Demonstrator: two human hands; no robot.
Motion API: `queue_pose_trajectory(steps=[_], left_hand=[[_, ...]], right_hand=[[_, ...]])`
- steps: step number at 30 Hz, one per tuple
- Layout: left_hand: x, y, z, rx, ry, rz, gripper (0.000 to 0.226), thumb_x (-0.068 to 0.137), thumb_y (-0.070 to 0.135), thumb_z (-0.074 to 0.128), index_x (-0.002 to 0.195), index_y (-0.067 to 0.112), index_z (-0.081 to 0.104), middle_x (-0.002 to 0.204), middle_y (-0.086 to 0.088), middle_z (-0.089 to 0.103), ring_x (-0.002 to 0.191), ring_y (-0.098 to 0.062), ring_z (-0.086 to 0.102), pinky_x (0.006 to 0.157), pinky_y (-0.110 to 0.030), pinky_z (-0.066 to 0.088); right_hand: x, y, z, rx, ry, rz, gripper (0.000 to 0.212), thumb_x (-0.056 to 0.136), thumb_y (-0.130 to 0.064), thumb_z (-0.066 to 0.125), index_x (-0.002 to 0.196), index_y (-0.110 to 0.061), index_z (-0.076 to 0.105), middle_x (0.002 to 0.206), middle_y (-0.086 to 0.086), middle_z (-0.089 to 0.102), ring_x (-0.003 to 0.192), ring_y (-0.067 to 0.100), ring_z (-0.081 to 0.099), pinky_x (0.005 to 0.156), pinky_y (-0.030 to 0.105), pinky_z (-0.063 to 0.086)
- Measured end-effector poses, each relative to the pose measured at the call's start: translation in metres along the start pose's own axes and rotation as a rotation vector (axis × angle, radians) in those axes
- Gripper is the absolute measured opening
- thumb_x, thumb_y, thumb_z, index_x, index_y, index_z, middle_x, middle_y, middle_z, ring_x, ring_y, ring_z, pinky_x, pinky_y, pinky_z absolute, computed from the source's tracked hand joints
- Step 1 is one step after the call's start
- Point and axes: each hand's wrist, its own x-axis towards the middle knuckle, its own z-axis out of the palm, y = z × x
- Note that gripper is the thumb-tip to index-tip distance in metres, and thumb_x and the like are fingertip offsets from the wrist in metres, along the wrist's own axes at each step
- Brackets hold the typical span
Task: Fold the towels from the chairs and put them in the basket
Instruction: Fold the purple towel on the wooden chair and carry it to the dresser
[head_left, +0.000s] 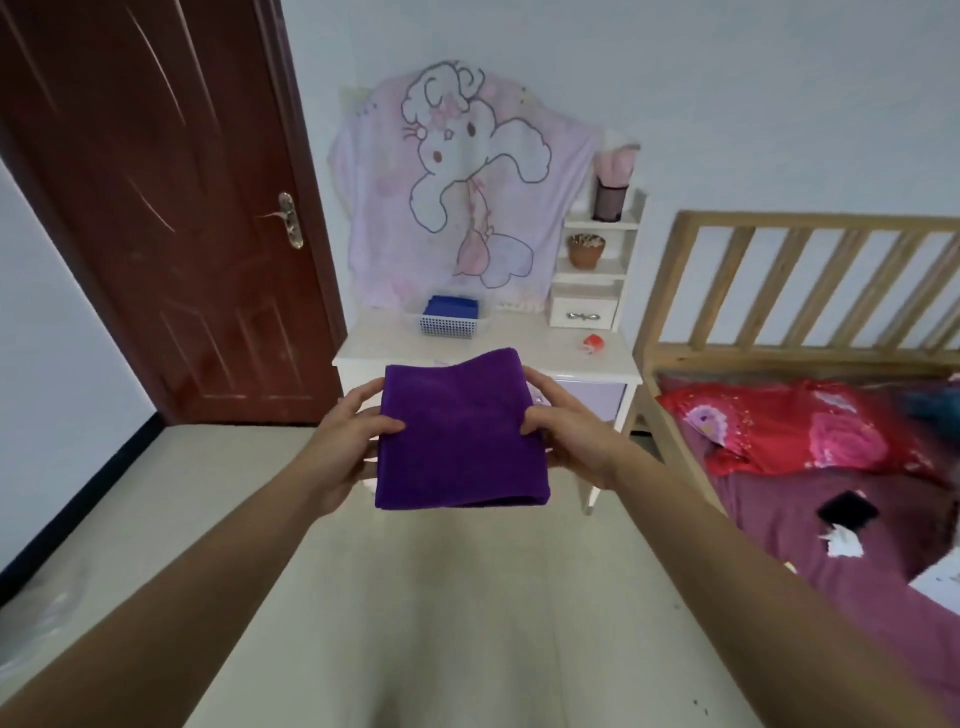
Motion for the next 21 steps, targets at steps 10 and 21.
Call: queue_pose_trajectory(steps=[10, 21], left_hand=[[0.229, 0.044, -0.087, 0.049, -0.095, -0.064, 0.060, 0.088, 0.000, 0.061, 0.138, 0.030, 0.046, 0.123, -0.008, 0.066, 0.104, -0.032, 0.068, 0.072, -0.044, 0.060], [0.471, 0.054, -0.093, 0.142, -0.085, -0.104, 0.060, 0.090, -0.001, 0.056, 0.140, 0.031, 0.044, 0.119, -0.002, 0.067, 0.102, -0.026, 0.067, 0.073, -0.040, 0.059]], right_hand=[[0.224, -0.050, 0.007, -0.118, 0.111, 0.073, 0.064, 0.087, -0.008, 0.053, 0.137, -0.047, 0.046, 0.117, 0.002, 0.069, 0.099, 0.024, 0.071, 0.089, 0.049, 0.060], [0.450, -0.044, -0.063, 0.018, 0.181, 0.106, 0.061, 0.087, -0.007, 0.051, 0.135, -0.045, 0.052, 0.121, 0.007, 0.070, 0.101, 0.034, 0.071, 0.079, 0.044, 0.062]])
